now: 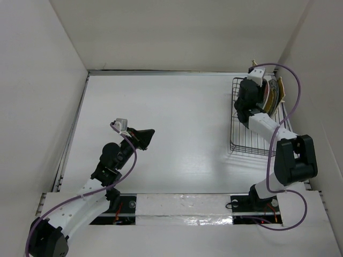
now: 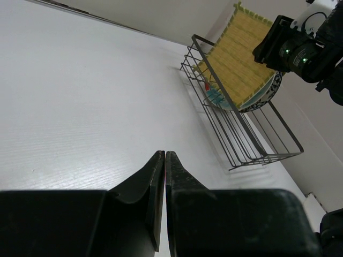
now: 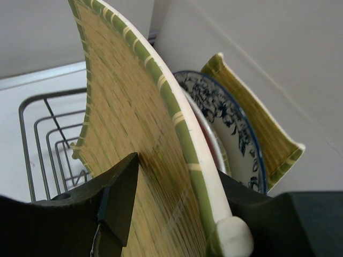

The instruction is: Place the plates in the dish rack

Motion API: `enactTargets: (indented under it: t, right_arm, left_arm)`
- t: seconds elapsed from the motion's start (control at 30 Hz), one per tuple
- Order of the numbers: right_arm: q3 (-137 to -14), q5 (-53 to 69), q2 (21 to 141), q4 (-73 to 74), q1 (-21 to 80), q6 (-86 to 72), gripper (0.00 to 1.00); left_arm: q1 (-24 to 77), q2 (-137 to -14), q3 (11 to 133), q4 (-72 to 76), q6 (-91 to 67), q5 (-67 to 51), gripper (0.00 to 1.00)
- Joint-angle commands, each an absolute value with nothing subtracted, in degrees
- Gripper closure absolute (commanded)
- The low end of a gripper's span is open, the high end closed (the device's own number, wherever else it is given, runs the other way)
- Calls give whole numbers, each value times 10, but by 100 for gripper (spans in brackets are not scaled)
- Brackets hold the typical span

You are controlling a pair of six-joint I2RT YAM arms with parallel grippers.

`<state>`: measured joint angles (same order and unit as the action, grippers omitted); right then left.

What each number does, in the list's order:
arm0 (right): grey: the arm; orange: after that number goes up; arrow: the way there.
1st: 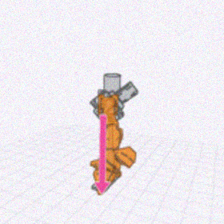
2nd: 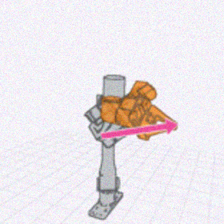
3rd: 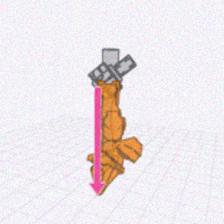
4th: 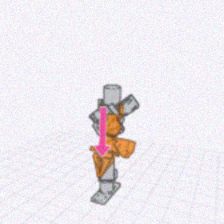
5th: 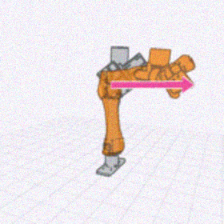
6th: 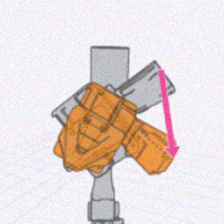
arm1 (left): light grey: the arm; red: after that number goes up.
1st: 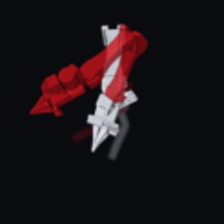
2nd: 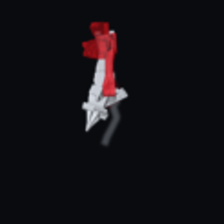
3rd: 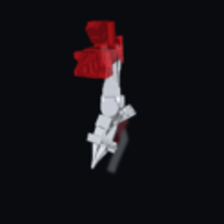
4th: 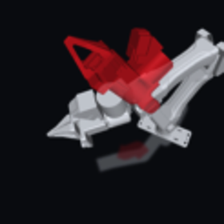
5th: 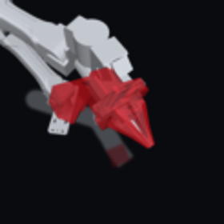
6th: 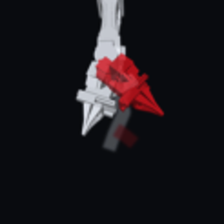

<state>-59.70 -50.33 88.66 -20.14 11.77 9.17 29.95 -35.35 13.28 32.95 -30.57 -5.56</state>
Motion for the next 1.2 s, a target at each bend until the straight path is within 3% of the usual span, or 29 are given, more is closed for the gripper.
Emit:
enactTargets:
  t: [0.0, 0.2, 0.3, 0.33, 0.43, 0.6, 0.87, 1.17]
  right_arm:
    - [-589, -511, 885, -285, 132, 62, 100]
    - [-560, -519, 900, -299, 143, 55, 100]
    - [-550, -522, 907, -296, 148, 43, 86]
    - [-547, -522, 907, -295, 149, 36, 76]
    - [-530, -523, 901, -295, 149, 18, 64]
    - [-511, -516, 871, -273, 154, -28, 60]
    - [-476, -489, 823, -227, 159, -97, 42]
    - [-468, -418, 745, -146, 159, -186, 2]
  left_arm:
    - [302, -347, 163, 345, -298, -50, 98]
    - [302, -345, 163, 345, -298, -48, 98]
    - [302, -342, 163, 344, -298, -47, 98]
    - [302, -341, 163, 343, -298, -47, 98]
    - [302, -339, 163, 343, -299, -47, 98]
    - [302, -339, 163, 344, -301, -50, 98]
    - [302, -339, 162, 345, -302, -54, 97]
    - [302, -335, 162, 343, -302, -51, 97]
